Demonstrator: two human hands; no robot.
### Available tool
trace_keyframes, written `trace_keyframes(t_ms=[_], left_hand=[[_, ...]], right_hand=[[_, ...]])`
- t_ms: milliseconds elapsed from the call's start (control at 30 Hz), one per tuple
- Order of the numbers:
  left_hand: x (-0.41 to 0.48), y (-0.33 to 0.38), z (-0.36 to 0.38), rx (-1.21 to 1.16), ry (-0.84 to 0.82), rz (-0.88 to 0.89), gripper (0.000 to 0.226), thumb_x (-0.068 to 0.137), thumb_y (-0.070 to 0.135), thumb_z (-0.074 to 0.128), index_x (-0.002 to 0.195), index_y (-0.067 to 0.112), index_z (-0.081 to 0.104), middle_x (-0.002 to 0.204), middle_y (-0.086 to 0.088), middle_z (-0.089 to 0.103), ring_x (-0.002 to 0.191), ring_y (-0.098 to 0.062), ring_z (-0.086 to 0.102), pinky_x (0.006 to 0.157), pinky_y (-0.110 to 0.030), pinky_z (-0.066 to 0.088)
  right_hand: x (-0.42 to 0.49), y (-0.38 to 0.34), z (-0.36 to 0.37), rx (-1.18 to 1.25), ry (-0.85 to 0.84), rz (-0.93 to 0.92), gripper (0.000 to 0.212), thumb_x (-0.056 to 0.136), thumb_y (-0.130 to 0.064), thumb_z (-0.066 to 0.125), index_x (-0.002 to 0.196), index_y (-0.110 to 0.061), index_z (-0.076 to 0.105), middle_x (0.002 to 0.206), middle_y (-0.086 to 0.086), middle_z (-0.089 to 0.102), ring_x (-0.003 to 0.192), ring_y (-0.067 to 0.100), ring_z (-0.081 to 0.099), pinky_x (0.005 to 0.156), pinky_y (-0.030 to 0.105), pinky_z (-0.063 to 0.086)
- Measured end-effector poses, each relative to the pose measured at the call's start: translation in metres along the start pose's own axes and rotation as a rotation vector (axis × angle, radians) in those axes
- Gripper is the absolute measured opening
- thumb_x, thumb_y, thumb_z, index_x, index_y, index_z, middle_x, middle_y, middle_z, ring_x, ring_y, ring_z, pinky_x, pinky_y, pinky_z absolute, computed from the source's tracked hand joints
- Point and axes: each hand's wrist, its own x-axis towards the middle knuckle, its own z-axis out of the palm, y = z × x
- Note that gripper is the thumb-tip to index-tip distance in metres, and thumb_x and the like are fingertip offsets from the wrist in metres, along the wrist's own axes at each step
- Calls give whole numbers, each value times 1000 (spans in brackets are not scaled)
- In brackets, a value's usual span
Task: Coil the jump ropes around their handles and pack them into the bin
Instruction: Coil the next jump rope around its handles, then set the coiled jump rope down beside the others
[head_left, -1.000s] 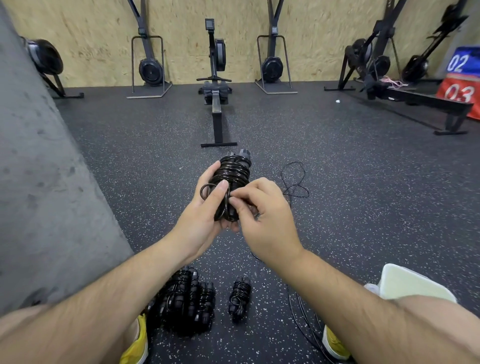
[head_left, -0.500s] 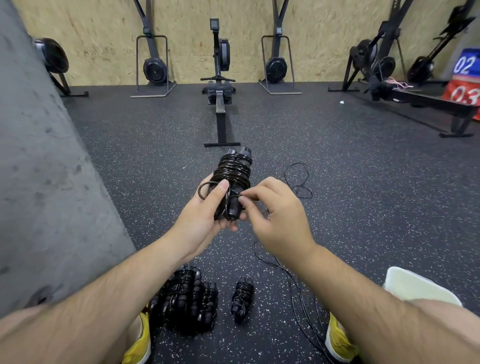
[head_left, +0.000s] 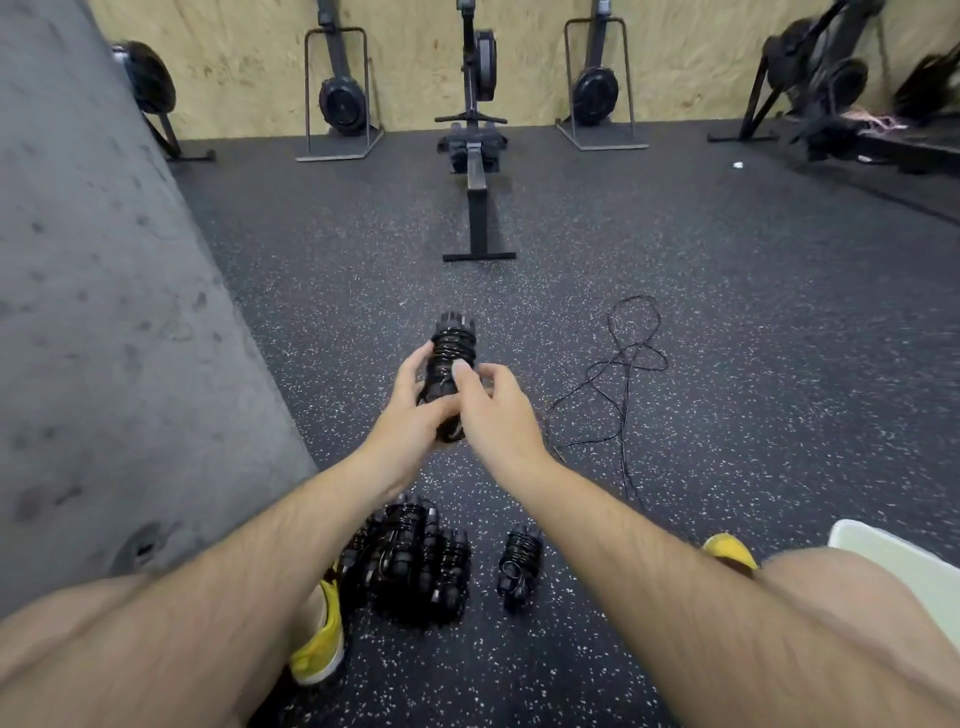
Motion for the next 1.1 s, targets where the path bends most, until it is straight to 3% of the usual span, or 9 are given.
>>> trace_keyframes(t_ms=[133, 200, 333, 467, 633, 733, 933, 1000, 1100], left_hand=[[4, -11, -24, 11, -40, -78, 73, 70, 3, 64, 136, 33, 53, 123, 0, 68, 103, -20, 66, 78, -34, 52], [11, -21, -40, 38, -13, -98, 59, 78, -1, 60, 129, 29, 58, 124, -2, 67, 102, -21, 66, 71, -31, 53], [18, -66, -60, 103, 174, -118, 47, 76, 1, 66, 111, 31, 61, 120, -2, 62, 113, -29, 64, 78, -37, 53], [22, -146, -60, 357, 203, -178, 55, 74, -9, 67, 111, 30, 57, 123, -5, 57, 101, -21, 62, 65, -14, 49], [32, -238, -43, 571, 113, -273, 47, 80, -6, 63, 113, 27, 58, 126, -2, 51, 111, -18, 58, 102, -25, 44], [36, -286, -33, 620, 60, -330, 44, 84, -4, 58, 120, 22, 59, 128, 0, 47, 112, -17, 56, 106, -28, 42], [45, -335, -26, 716, -40, -438, 48, 94, 3, 54, 140, 15, 49, 144, -6, 43, 125, -19, 48, 104, -21, 33], [46, -343, -32, 806, -73, -512, 52, 95, 11, 55, 145, 16, 45, 144, -10, 47, 131, -25, 45, 106, -28, 35], [45, -346, -39, 951, -107, -517, 49, 95, 13, 49, 144, 13, 47, 142, -15, 48, 132, -28, 41, 108, -32, 35]], right_hand=[[21, 22, 24, 67, -37, 127, 59, 80, -71, 62, 118, -26, 51, 109, -7, 63, 96, 11, 62, 78, 31, 44], [32, 42, 38, 98, -60, 180, 59, 76, -64, 71, 114, -26, 48, 107, -5, 65, 93, 12, 64, 78, 31, 50], [53, 84, 60, 41, -103, 252, 52, 75, -41, 80, 113, -21, 50, 103, -4, 63, 97, 17, 64, 91, 38, 54], [67, 139, 64, -114, -139, 406, 38, 77, -31, 76, 109, -18, 60, 107, 2, 69, 97, 20, 66, 91, 37, 55], [63, 241, 69, -176, 35, 603, 30, 84, -38, 68, 106, -20, 60, 106, 3, 68, 102, 24, 64, 94, 34, 50], [68, 290, 67, -269, 69, 658, 25, 83, -43, 66, 98, -27, 54, 108, 2, 68, 111, 28, 60, 100, 39, 47], [76, 333, 69, -473, -69, 632, 45, 95, -30, 56, 138, -16, 55, 143, 8, 46, 131, 31, 42, 112, 32, 34], [75, 339, 69, -541, -165, 600, 46, 96, -29, 51, 141, -20, 54, 146, 5, 40, 134, 29, 32, 113, 32, 29], [72, 339, 68, -678, -235, 472, 41, 97, -35, 48, 136, -25, 58, 142, 1, 41, 131, 25, 32, 112, 37, 34]])
